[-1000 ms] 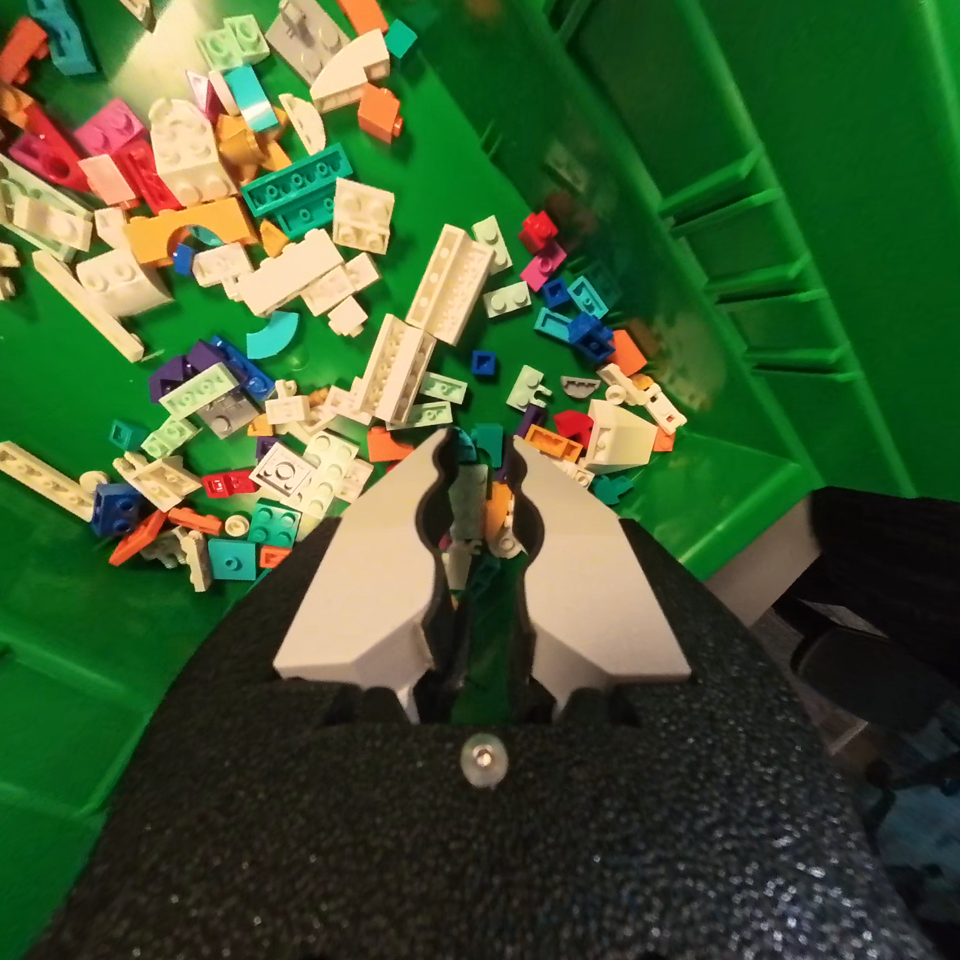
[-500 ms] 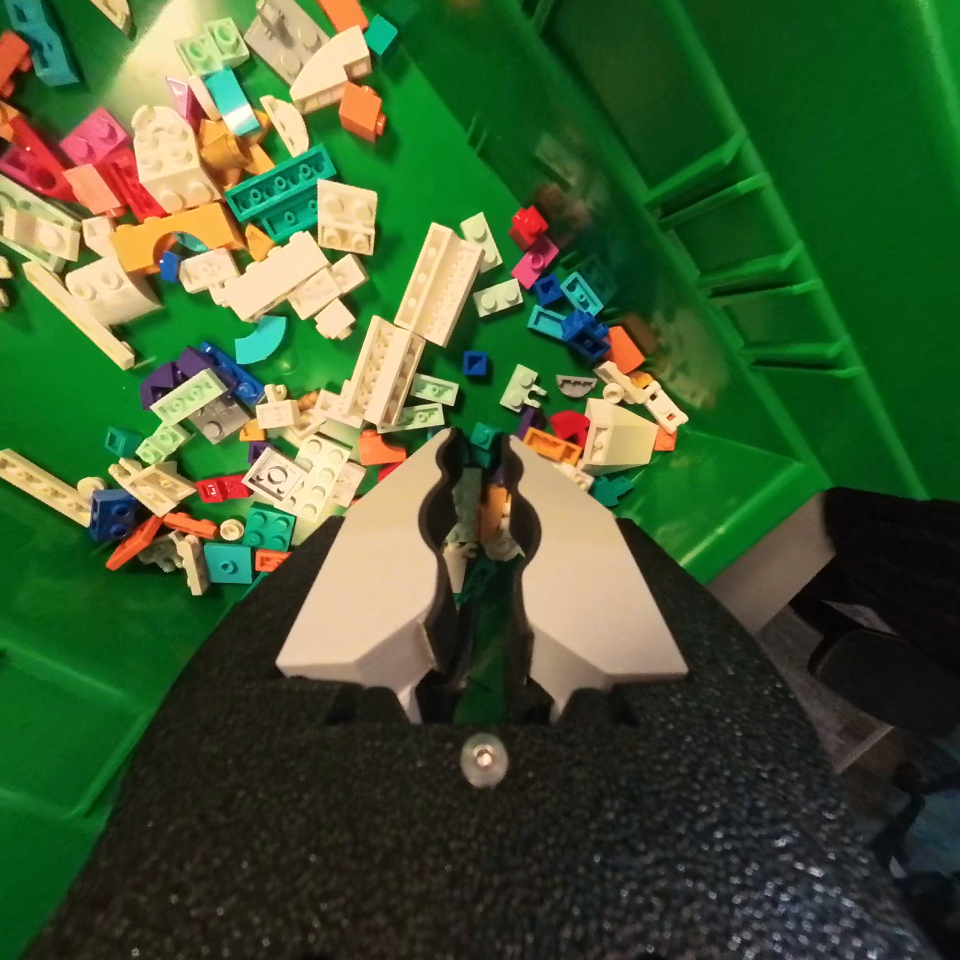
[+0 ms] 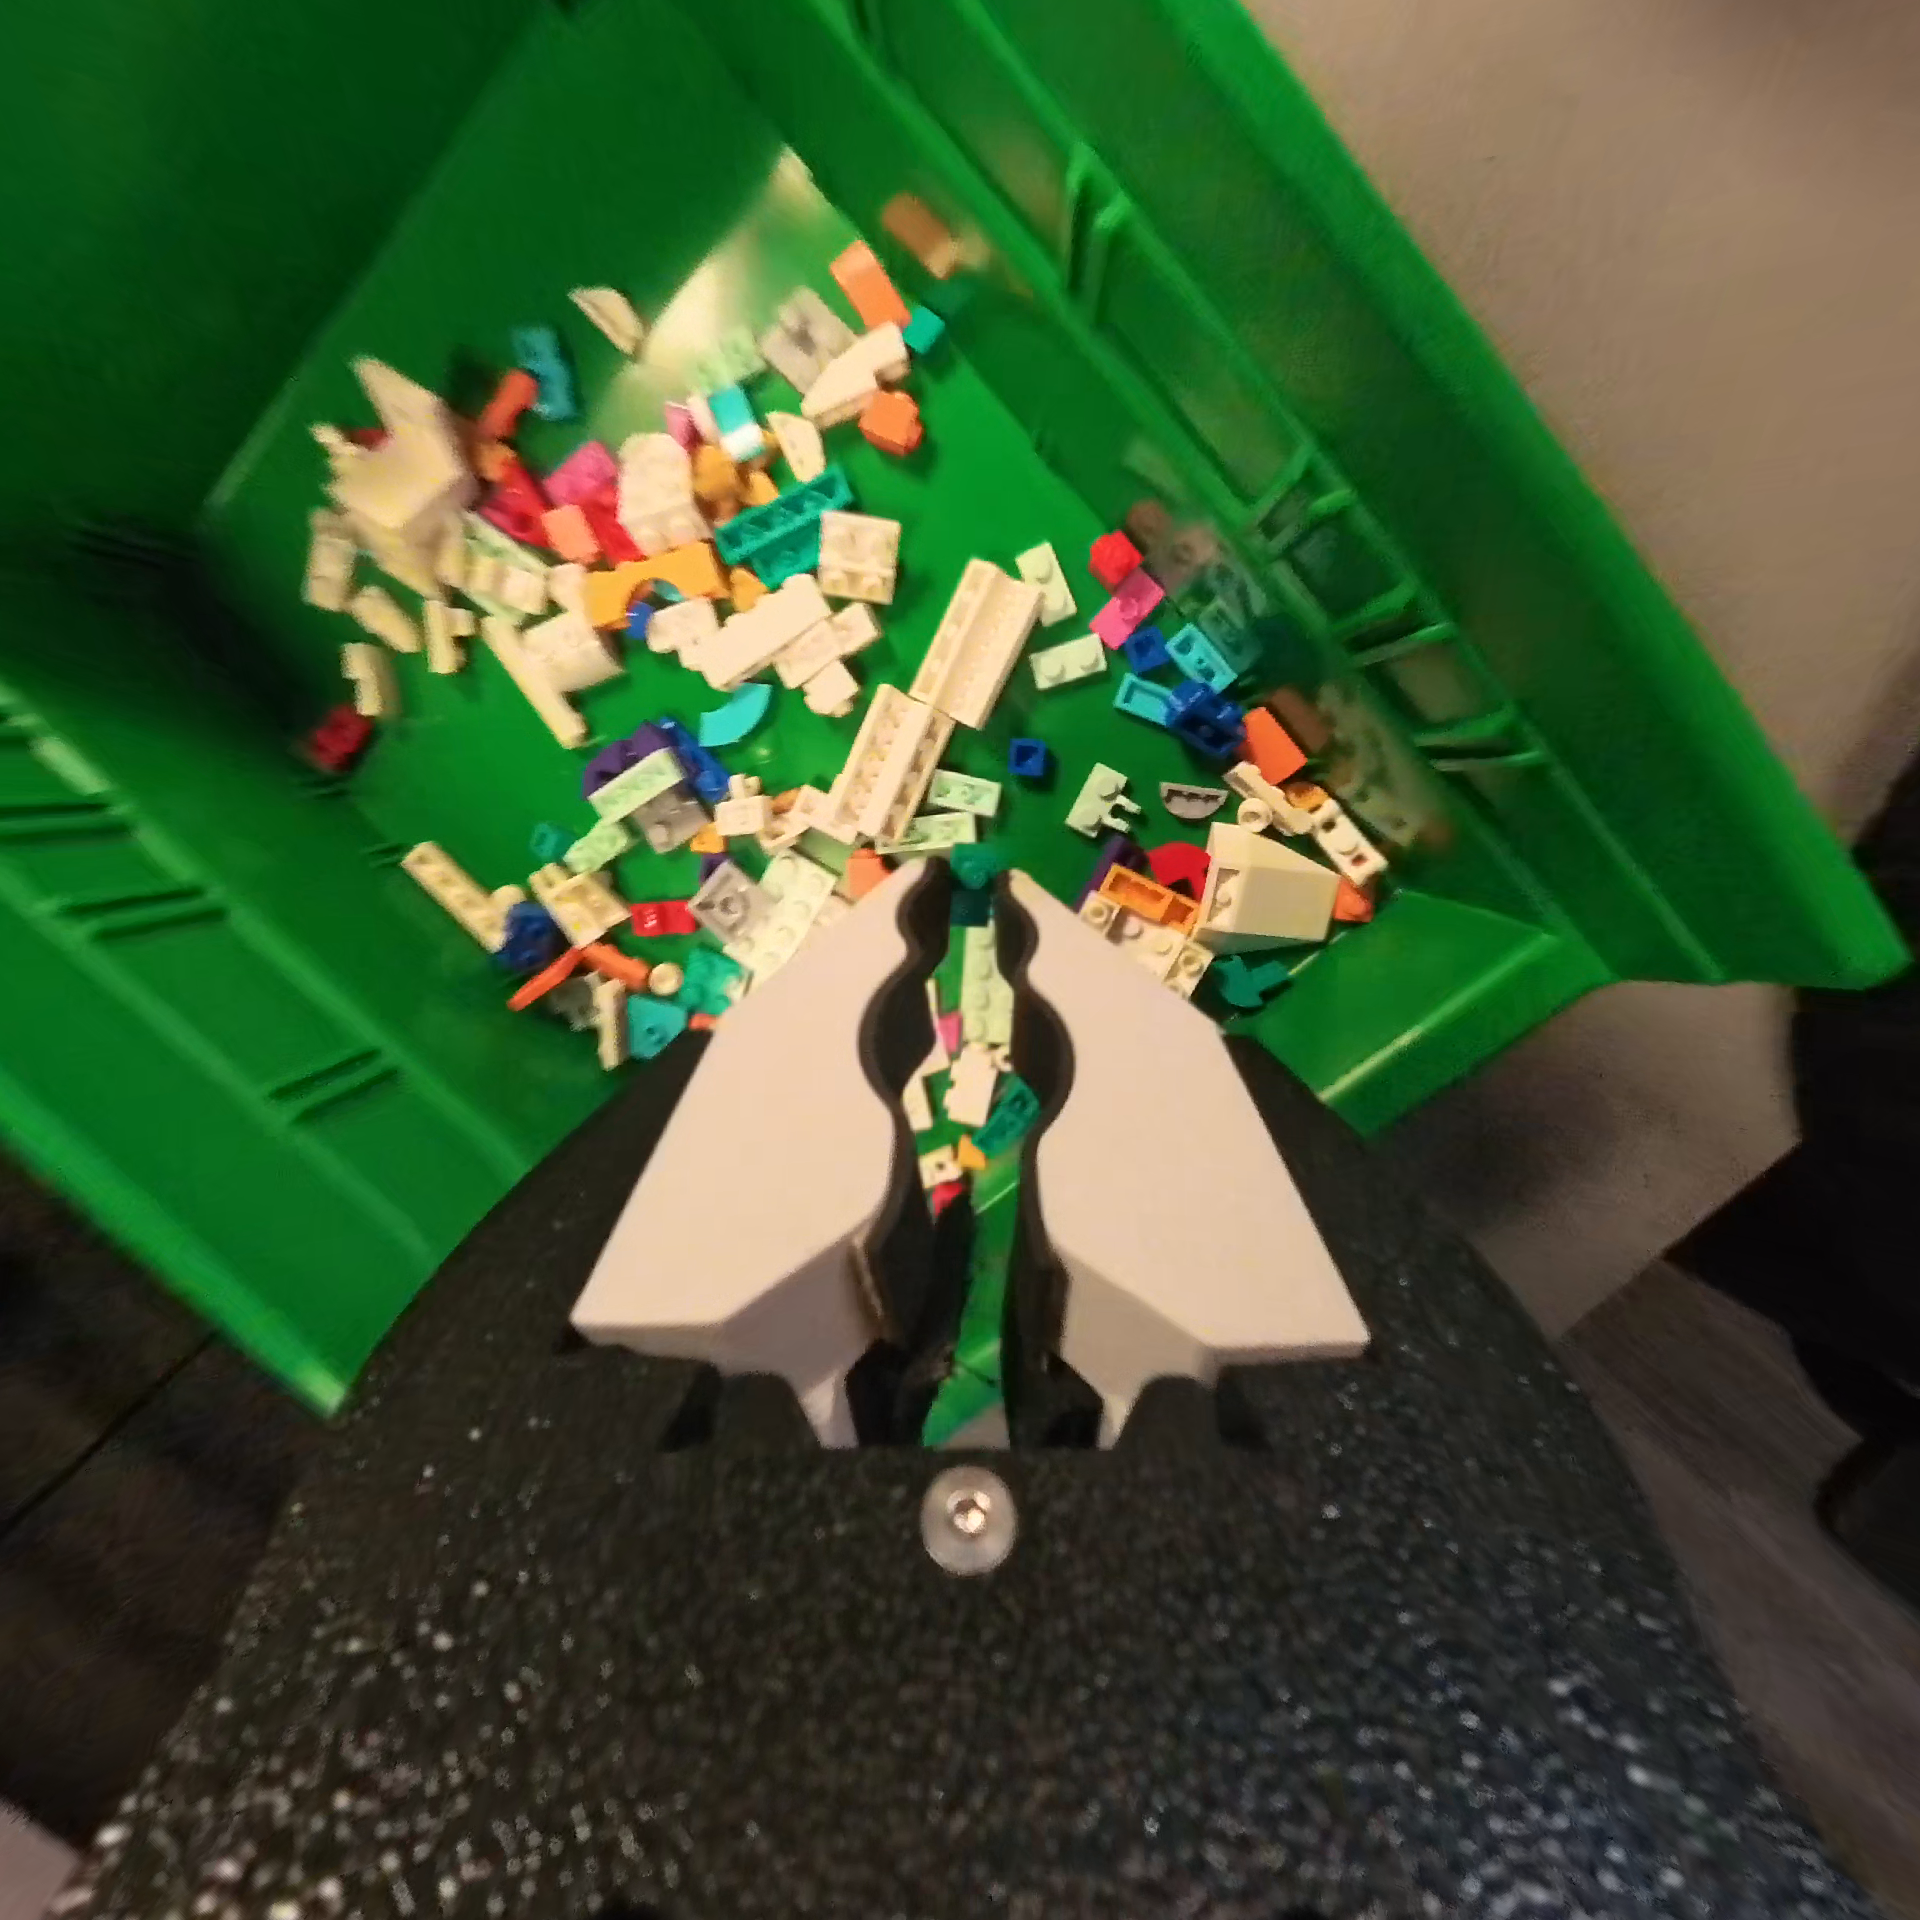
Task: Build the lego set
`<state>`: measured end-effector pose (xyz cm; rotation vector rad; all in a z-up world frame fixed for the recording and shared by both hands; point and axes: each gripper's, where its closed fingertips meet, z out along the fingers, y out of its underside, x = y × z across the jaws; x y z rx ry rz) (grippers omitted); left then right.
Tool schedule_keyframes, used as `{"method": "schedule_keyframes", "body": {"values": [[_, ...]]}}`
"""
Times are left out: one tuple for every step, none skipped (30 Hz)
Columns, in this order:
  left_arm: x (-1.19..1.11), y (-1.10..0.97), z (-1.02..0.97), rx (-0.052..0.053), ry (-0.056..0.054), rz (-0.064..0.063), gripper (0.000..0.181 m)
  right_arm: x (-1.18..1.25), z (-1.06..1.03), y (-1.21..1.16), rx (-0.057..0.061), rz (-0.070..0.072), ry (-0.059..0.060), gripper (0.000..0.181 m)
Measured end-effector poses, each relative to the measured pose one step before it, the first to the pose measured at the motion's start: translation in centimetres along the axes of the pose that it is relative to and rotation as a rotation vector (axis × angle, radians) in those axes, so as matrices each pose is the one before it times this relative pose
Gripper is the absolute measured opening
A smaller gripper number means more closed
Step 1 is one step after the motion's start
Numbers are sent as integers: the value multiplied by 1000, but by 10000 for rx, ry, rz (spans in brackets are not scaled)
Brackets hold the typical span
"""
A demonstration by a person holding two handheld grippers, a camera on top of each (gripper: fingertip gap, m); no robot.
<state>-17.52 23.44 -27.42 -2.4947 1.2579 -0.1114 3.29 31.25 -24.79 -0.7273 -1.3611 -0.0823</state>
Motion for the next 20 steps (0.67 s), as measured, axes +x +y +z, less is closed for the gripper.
{"method": "schedule_keyframes", "body": {"values": [[-224,-220,-877,114,-425,-80,6,7,-58,-140,61,-43,16,18],[-253,-331,-927,172,-440,-129,6,-30,-55,-209,72,-73,6,18],[-175,-464,-987,222,-409,-176,6,-58,-66,-252,91,-80,-5,18],[6,-574,-1009,258,-312,-196,6,-32,-72,-294,102,-104,9,18],[96,-816,-1014,367,-301,-208,6,5,-103,-326,109,-130,33,18],[192,-1145,-988,532,-301,-242,6,-8,-127,-332,119,-147,24,18],[537,-1346,-877,612,-148,-282,6,-40,-127,-306,107,-192,11,18],[985,-1419,-674,609,66,-240,6,-57,-125,-220,64,-269,12,18],[1214,-1391,-407,562,130,-128,5,-78,-120,-126,25,-341,0,18],[1311,-1270,-103,460,150,-22,6,-119,-149,-33,7,-390,-22,18],[1322,-1154,195,350,163,5,6,-168,-202,62,-9,-413,-51,19],[1348,-960,510,174,218,-74,5,-181,-274,188,-32,-408,-61,19],[1392,-815,738,70,263,-138,6,-144,-354,293,-60,-374,-55,19],[1520,-722,842,48,357,-84,6,-112,-435,357,-62,-330,-42,17],[1474,-541,853,-21,351,1,6,-125,-485,353,-40,-283,-45,17],[1192,-434,849,-40,211,74,5,-164,-516,344,-31,-209,-59,16],[935,-413,841,-26,88,115,5,-153,-496,315,-29,-127,-59,16],[821,-398,887,7,61,101,6,-96,-463,236,-4,-67,-39,18],[869,-238,943,-33,144,77,6,-73,-423,153,21,-16,-29,17],[825,0,984,-117,210,101,5,-46,-325,100,29,6,-24,16]]}}
